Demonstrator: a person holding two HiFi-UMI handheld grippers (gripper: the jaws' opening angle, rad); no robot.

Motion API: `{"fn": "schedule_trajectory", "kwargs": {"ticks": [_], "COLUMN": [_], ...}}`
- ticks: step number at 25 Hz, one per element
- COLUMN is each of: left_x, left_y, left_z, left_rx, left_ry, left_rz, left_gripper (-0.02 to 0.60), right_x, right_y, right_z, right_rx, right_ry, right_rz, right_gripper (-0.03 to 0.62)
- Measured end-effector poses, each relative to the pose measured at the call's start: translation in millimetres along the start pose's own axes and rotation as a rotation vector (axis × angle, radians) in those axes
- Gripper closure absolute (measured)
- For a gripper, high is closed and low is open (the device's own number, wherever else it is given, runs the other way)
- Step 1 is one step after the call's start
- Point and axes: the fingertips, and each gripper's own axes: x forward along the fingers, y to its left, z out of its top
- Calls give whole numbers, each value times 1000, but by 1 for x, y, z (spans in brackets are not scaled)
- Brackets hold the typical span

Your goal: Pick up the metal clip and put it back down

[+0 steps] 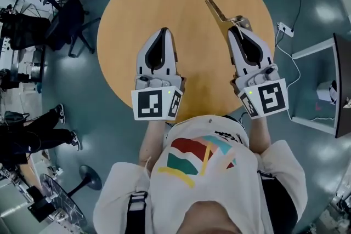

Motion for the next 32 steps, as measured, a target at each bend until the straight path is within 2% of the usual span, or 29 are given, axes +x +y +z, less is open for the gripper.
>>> {"fn": "schedule_trajectory", "kwargs": {"ticks": [3,8,19,22,27,30,32], "left_x": [-3,-6,4,4,-7,-16,-21], "left_y": [3,5,14,25,48,72,100], "left_z": [-2,5,-16,-31,-72,-106,-133], "left_rx": [15,-33,-61,-77,-97,-123,-150], "left_ry": [14,-26,20,47,116,159,204], "left_rz": [22,36,42,48,80,152,232], "left_gripper": [538,538,538,538,538,538,538], "right_x": [0,-3,4,16,40,67,100], "right_y": [4,5,1,5,20,32,48], "right_z": [1,1,-25,-53,-129,-175,-206], "right_rx": [7,19,47,73,181,242,271], "right_ry": [-8,-8,59,119,260,337,400], "right_rz": [15,25,24,39,71,131,210], "right_gripper": [559,559,559,559,559,559,559]}}
